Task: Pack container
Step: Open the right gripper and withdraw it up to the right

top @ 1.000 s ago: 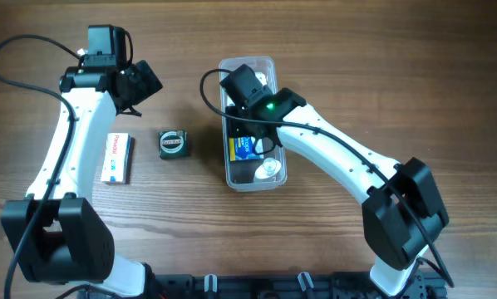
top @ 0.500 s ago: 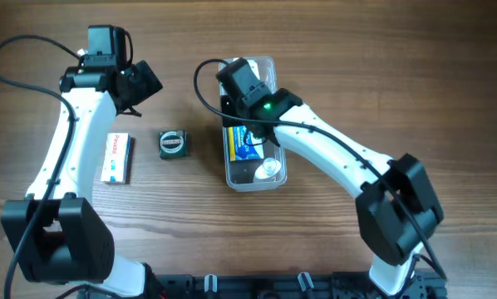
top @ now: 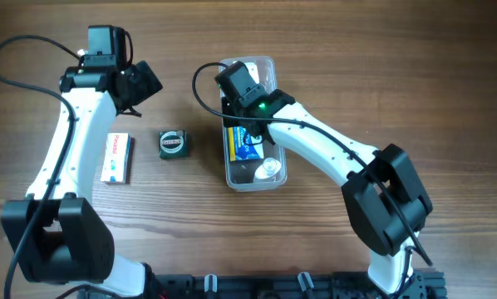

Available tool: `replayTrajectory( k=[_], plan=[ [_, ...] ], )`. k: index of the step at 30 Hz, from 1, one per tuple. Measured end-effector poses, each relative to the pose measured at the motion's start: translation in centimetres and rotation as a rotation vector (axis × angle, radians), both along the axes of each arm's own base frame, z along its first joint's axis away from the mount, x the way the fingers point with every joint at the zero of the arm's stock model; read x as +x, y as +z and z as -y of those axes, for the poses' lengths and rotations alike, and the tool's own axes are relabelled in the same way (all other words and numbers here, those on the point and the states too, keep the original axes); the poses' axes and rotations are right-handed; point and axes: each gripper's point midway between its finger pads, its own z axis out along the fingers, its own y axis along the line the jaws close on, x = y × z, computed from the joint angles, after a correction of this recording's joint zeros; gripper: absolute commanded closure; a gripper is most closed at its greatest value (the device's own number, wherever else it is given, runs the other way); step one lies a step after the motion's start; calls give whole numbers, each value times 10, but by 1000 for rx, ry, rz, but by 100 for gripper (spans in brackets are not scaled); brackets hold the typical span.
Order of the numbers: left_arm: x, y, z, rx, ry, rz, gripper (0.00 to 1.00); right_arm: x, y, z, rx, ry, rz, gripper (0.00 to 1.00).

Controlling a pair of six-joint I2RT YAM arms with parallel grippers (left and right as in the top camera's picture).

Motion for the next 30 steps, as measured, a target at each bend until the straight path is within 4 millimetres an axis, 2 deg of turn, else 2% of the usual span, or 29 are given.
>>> replayTrajectory(
  k=[2,16,30],
  plan=[
    [0,0,0,0,0,0,0,2,1,1,-6,-5,9,96],
    [0,0,0,0,0,0,0,14,4,12,-24,-40,47,96],
    [0,0,0,0,0,0,0,15,4,13,-24,-44,46,96]
  ],
)
